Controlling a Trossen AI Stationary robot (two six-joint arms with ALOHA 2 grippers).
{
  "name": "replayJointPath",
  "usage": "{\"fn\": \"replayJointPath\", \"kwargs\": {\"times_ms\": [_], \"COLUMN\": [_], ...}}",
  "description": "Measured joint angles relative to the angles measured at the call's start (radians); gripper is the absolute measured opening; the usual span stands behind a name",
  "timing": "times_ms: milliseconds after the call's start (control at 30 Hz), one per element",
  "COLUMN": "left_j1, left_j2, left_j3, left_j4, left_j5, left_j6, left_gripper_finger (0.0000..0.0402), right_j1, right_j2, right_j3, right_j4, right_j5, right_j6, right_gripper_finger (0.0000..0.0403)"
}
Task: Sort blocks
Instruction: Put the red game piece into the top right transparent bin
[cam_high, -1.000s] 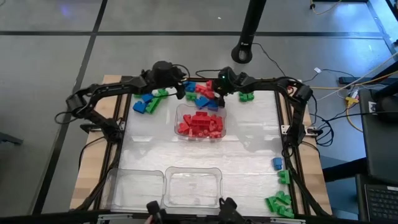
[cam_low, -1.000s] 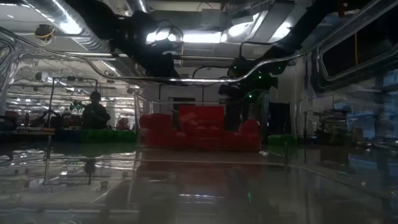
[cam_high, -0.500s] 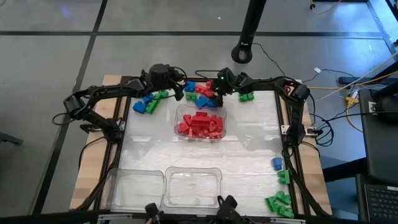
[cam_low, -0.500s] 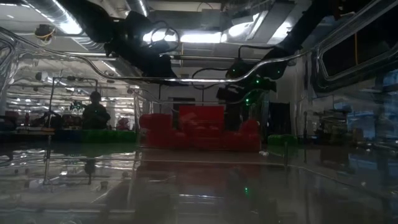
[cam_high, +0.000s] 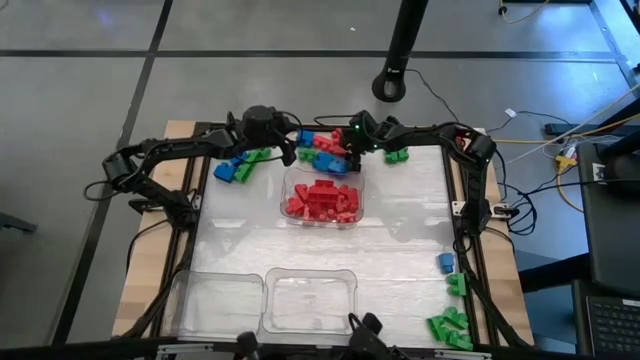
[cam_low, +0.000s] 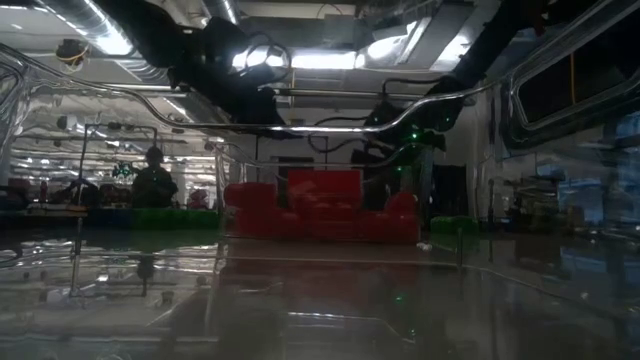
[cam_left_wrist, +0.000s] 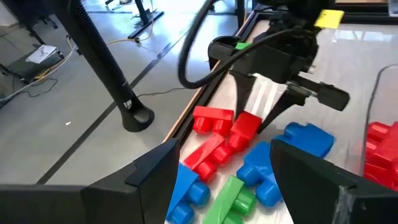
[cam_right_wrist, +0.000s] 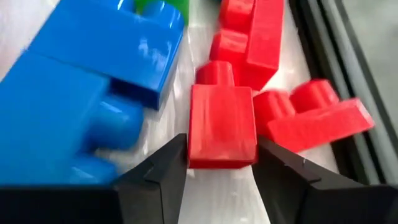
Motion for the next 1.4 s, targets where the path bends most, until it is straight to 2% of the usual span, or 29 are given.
{"fn": "replayJointPath", "kwargs": {"times_ms": [233, 433, 700, 900, 1067, 1133, 1267, 1400], "left_j1": [-0.016, -0.016, -0.016, -0.019, -0.019, -0.019, -0.019, -0.019], "left_j2": [0.000, 0.001, 0.001, 0.001, 0.001, 0.001, 0.001, 0.001], "left_j3": [0.000, 0.000, 0.001, 0.001, 0.001, 0.001, 0.001, 0.001], "left_j4": [0.001, -0.001, -0.024, -0.024, -0.024, -0.025, -0.024, -0.024], "left_j5": [0.001, 0.000, 0.000, 0.000, 0.000, 0.000, 0.000, 0.000], "left_j6": [0.029, 0.031, 0.039, 0.039, 0.040, 0.040, 0.040, 0.037], "left_gripper_finger": [0.0241, 0.0241, 0.0241, 0.0241, 0.0241, 0.0241, 0.0241, 0.0241], "right_j1": [0.000, 0.000, 0.000, 0.000, 0.014, 0.032, 0.094, 0.179], "right_j2": [0.000, 0.000, -0.011, -0.102, -0.235, -0.292, -0.376, -0.401], "right_j3": [0.000, 0.000, 0.002, 0.001, 0.001, 0.001, 0.001, 0.002], "right_j4": [0.016, 0.015, 0.003, -0.050, -0.160, -0.212, -0.296, -0.374], "right_j5": [-0.010, -0.010, 0.051, 0.056, 0.049, 0.031, -0.070, -0.177], "right_j6": [-0.048, -0.074, -0.097, -0.099, -0.099, -0.099, -0.100, -0.116], "right_gripper_finger": [0.0172, 0.0129, 0.0128, 0.0132, 0.0133, 0.0133, 0.0135, 0.0136]}}
